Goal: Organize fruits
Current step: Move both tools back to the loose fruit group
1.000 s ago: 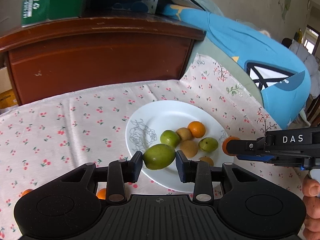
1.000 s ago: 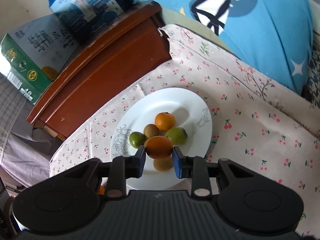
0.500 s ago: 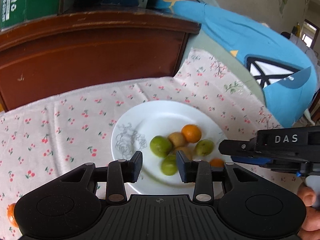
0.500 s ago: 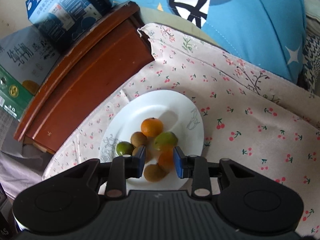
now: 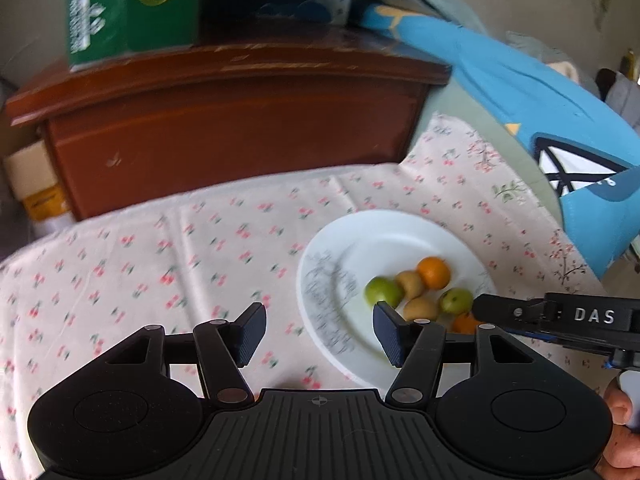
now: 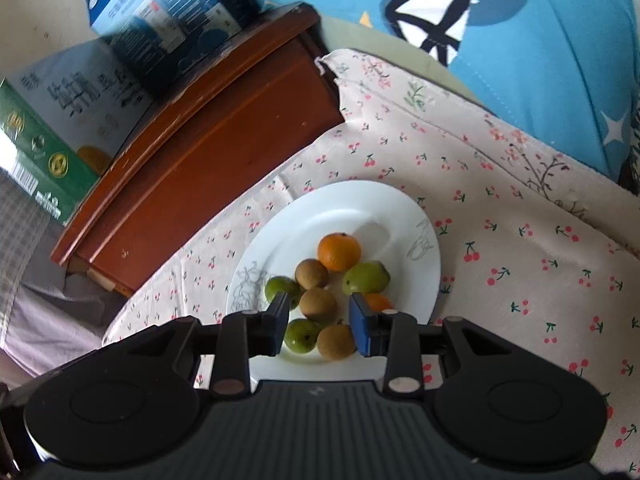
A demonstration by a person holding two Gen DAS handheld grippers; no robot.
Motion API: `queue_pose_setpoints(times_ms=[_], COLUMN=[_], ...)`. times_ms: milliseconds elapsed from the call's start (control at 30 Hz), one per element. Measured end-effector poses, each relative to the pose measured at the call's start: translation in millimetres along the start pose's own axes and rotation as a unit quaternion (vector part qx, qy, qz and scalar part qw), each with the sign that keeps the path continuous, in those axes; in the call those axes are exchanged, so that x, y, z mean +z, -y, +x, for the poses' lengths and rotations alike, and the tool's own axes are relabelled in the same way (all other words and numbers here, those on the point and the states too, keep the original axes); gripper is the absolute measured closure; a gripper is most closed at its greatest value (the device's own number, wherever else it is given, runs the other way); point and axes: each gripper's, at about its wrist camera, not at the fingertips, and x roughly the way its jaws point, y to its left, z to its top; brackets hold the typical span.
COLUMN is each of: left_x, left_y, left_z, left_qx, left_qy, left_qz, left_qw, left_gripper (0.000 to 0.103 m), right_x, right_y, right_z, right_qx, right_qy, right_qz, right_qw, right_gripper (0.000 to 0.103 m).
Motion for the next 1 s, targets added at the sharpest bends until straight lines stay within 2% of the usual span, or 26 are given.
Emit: queue_pose_setpoints(times_ms=[233,533,1000], left_x=[-4.9,-11.8,-23.5], left_y=[-16.5,-45.7,-73.7], left_z=[-17.1,-35.1,-43.3], left_qx=[0.033,0.044,0.062], left_qy=[0.000,-0.009,-0.022], left_qz=[0.020,-0.007,-0.034], left_qw=[0.9993,0.9990,0.9973], left_gripper=[0.044,0.043,0.043], right_x=[-9.7,-28.7,-53.3], right_y=[-10.0,-31.1,-44.2], right_z=[2.3,1.4,3.3], right_qx=[0.012,0.034,0.040], right_qy=[-0.020,-0.039,-0.070], right_qz=[-0.029,-0.095,-0.127], right_qw=[0.999,0.994,0.989], right_gripper=[0.066,0.066,0.066])
